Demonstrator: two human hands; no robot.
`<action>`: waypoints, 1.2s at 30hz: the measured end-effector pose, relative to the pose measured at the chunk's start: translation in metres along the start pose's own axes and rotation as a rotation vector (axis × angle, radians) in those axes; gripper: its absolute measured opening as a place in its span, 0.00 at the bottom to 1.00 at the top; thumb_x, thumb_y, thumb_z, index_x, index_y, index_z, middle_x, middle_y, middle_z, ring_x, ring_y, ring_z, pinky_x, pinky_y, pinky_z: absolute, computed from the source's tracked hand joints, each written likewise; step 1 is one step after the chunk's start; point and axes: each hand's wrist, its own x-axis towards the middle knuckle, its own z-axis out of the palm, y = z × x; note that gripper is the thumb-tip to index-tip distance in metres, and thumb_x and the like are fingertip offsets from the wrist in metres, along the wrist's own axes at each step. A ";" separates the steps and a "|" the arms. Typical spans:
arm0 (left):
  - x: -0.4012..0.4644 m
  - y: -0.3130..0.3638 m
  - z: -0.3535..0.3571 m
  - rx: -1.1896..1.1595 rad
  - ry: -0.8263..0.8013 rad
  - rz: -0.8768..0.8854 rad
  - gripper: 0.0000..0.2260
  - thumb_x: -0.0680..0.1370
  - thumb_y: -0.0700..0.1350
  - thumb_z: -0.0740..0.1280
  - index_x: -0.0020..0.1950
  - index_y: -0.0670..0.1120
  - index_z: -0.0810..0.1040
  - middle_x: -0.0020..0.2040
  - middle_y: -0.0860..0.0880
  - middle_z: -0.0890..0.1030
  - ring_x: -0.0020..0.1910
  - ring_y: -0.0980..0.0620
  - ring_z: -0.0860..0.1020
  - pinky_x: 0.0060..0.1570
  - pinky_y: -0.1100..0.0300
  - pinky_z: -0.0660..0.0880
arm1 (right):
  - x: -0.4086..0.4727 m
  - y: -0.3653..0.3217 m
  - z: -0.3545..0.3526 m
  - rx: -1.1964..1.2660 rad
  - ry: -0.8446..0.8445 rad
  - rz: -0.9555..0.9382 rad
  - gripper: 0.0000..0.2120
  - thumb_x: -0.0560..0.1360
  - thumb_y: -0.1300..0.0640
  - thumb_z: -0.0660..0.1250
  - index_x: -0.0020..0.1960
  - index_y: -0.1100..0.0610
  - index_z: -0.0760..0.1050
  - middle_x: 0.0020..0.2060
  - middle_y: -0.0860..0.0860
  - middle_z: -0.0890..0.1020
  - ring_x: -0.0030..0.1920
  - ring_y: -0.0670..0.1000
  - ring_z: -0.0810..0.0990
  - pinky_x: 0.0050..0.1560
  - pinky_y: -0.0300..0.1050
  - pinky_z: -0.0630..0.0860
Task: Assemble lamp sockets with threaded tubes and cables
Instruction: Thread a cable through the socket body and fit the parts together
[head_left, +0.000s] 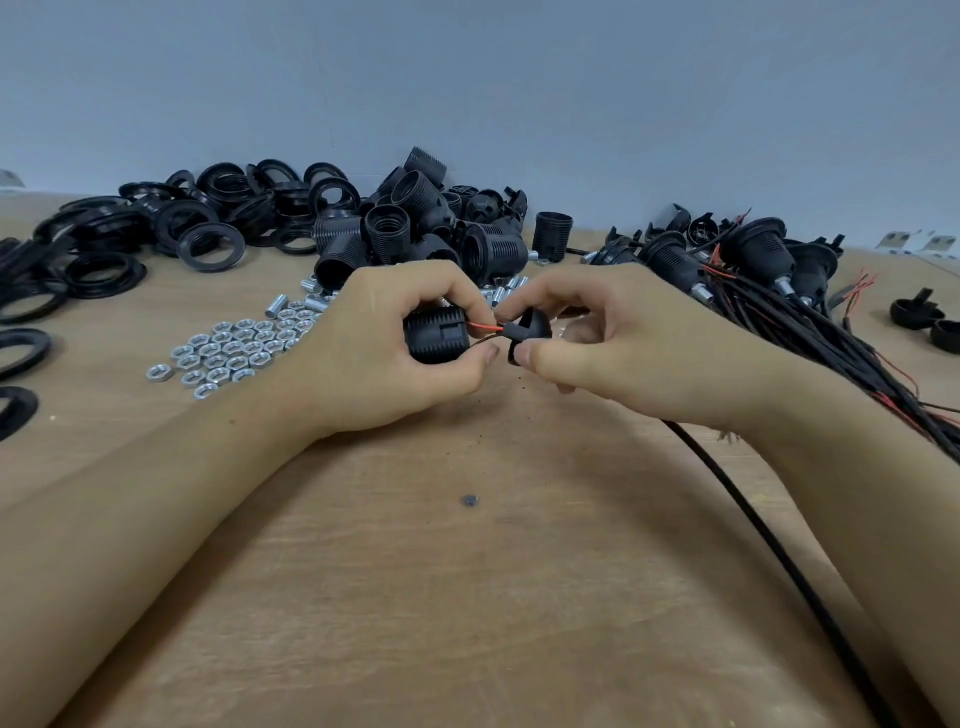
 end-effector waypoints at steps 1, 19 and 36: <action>0.000 0.001 0.000 -0.005 -0.001 -0.002 0.07 0.72 0.41 0.76 0.46 0.46 0.80 0.41 0.55 0.80 0.38 0.57 0.78 0.41 0.70 0.71 | 0.000 0.000 0.001 -0.011 0.011 -0.016 0.12 0.74 0.53 0.70 0.57 0.48 0.78 0.31 0.33 0.78 0.30 0.40 0.74 0.35 0.29 0.69; -0.001 0.005 0.004 -0.014 -0.048 -0.008 0.22 0.69 0.45 0.79 0.54 0.51 0.69 0.47 0.52 0.77 0.38 0.49 0.79 0.38 0.61 0.75 | 0.003 0.000 0.006 0.077 0.041 -0.101 0.10 0.71 0.58 0.75 0.53 0.57 0.83 0.37 0.59 0.83 0.32 0.48 0.79 0.44 0.50 0.80; 0.001 0.004 0.007 0.180 0.069 0.178 0.18 0.69 0.36 0.77 0.54 0.43 0.73 0.48 0.57 0.73 0.43 0.67 0.73 0.44 0.74 0.66 | -0.003 -0.014 0.009 0.025 0.111 -0.047 0.04 0.70 0.55 0.77 0.44 0.52 0.84 0.26 0.43 0.80 0.29 0.40 0.76 0.34 0.29 0.72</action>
